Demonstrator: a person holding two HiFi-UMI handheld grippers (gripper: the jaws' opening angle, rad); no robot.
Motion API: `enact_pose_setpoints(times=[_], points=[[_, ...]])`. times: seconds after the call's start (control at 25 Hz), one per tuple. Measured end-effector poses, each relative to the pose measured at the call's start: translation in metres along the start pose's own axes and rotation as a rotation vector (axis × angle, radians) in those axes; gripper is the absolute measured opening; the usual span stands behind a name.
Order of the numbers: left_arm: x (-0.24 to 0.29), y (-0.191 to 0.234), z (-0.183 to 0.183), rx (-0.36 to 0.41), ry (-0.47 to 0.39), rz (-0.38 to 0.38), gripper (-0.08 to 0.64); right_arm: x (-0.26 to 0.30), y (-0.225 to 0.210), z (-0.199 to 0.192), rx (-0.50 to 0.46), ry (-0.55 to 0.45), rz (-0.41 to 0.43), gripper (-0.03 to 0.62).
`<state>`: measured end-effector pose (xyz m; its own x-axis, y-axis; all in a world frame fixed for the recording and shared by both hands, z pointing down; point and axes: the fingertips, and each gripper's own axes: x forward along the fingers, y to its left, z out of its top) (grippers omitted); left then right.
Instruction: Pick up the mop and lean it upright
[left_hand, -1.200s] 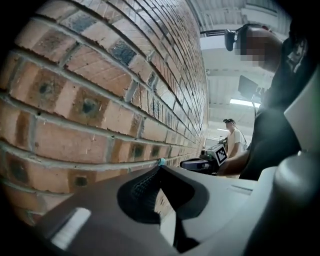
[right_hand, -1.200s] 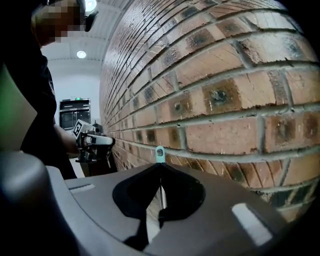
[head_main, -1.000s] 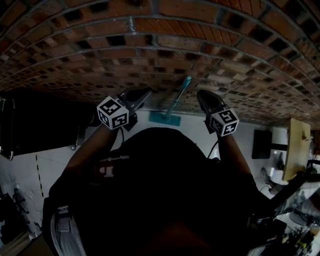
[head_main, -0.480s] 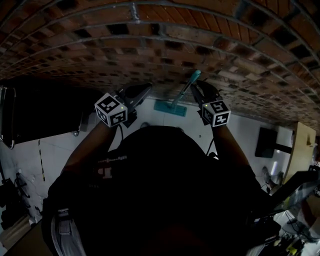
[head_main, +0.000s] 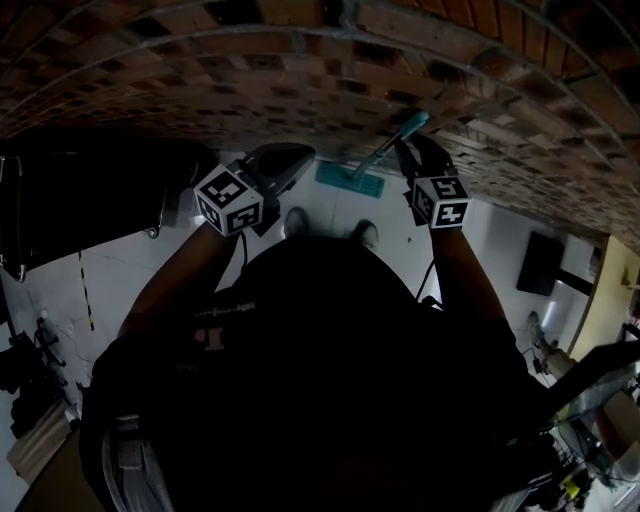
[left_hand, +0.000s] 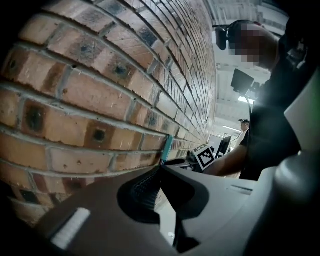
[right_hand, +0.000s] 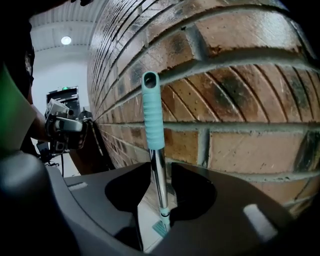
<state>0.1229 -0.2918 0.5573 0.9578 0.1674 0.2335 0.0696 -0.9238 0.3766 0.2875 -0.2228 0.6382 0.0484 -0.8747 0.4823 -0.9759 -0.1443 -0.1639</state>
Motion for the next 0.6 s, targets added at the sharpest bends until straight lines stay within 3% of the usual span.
enact_pose_setpoints(times=[0.4,0.6], points=[[0.011,0.01,-0.025,-0.017,0.015,-0.013,-0.006,0.02,-0.001,-0.017,0.009,0.019,-0.011,0.141],[0.014,0.012,-0.027,-0.025,0.007,-0.019,-0.006,0.024,0.01,-0.008,-0.01,0.001,-0.01,0.115]])
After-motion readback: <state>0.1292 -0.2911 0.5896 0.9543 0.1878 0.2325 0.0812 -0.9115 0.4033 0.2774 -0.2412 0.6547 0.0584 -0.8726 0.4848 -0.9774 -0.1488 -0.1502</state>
